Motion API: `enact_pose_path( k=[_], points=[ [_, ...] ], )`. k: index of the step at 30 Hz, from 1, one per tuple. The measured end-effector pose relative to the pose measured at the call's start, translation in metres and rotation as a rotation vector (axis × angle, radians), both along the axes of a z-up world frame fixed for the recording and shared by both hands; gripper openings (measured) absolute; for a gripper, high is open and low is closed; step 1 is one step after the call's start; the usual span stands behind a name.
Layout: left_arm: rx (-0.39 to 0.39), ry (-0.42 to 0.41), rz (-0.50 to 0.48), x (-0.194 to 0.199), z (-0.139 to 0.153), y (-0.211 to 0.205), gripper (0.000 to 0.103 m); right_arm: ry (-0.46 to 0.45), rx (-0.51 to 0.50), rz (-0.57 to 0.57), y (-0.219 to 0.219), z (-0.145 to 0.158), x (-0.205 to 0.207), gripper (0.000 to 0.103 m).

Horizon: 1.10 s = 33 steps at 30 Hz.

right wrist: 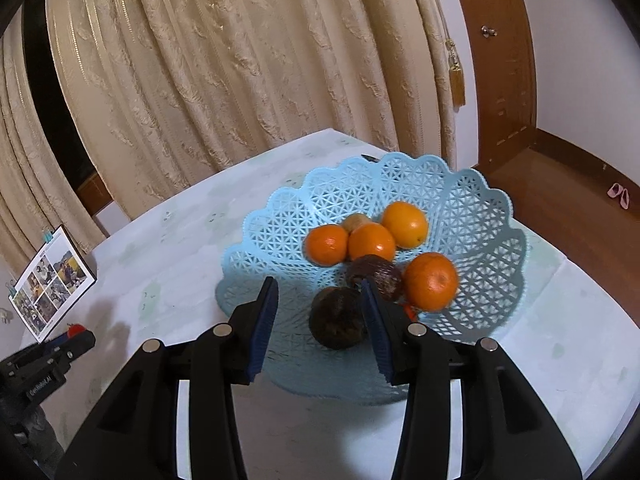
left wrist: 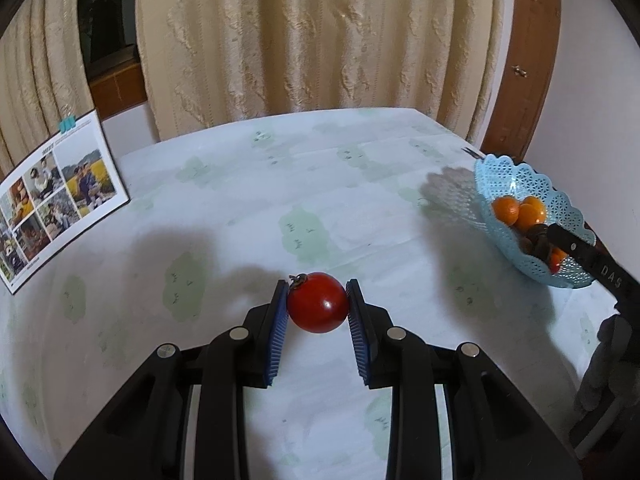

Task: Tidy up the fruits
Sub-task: 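Lower the dark brown fruit into the blue basket and open the right gripper, then lower the cherry tomato into the blue basket and open the left gripper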

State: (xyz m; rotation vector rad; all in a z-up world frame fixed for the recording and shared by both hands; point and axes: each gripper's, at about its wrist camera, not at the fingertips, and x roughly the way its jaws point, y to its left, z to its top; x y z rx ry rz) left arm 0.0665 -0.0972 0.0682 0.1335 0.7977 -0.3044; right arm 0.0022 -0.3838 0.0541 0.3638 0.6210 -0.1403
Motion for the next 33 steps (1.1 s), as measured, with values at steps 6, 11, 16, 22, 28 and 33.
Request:
enact_pose_path(
  k=[6, 11, 16, 22, 28, 33],
  points=[
    [0.002, -0.014, -0.056, -0.002, 0.008, -0.03, 0.029, -0.044, -0.019, -0.048, -0.008, -0.001, -0.02, 0.045],
    [-0.004, -0.041, -0.113, -0.005, 0.019, -0.061, 0.029, -0.1, -0.057, -0.113, -0.014, 0.001, -0.036, 0.049],
    [-0.011, -0.063, -0.169, -0.006, 0.026, -0.093, 0.029, -0.128, -0.054, -0.162, -0.022, 0.001, -0.042, 0.05],
    [-0.017, -0.065, -0.218, -0.003, 0.025, -0.124, 0.029, -0.143, -0.042, -0.19, -0.026, 0.001, -0.045, 0.05],
    [-0.02, -0.071, -0.261, 0.001, 0.021, -0.154, 0.029, -0.147, -0.027, -0.227, -0.032, 0.0, -0.05, 0.05],
    [-0.016, -0.067, -0.286, 0.004, 0.016, -0.17, 0.029, -0.152, -0.036, -0.238, -0.031, 0.001, -0.053, 0.05]
  ],
)
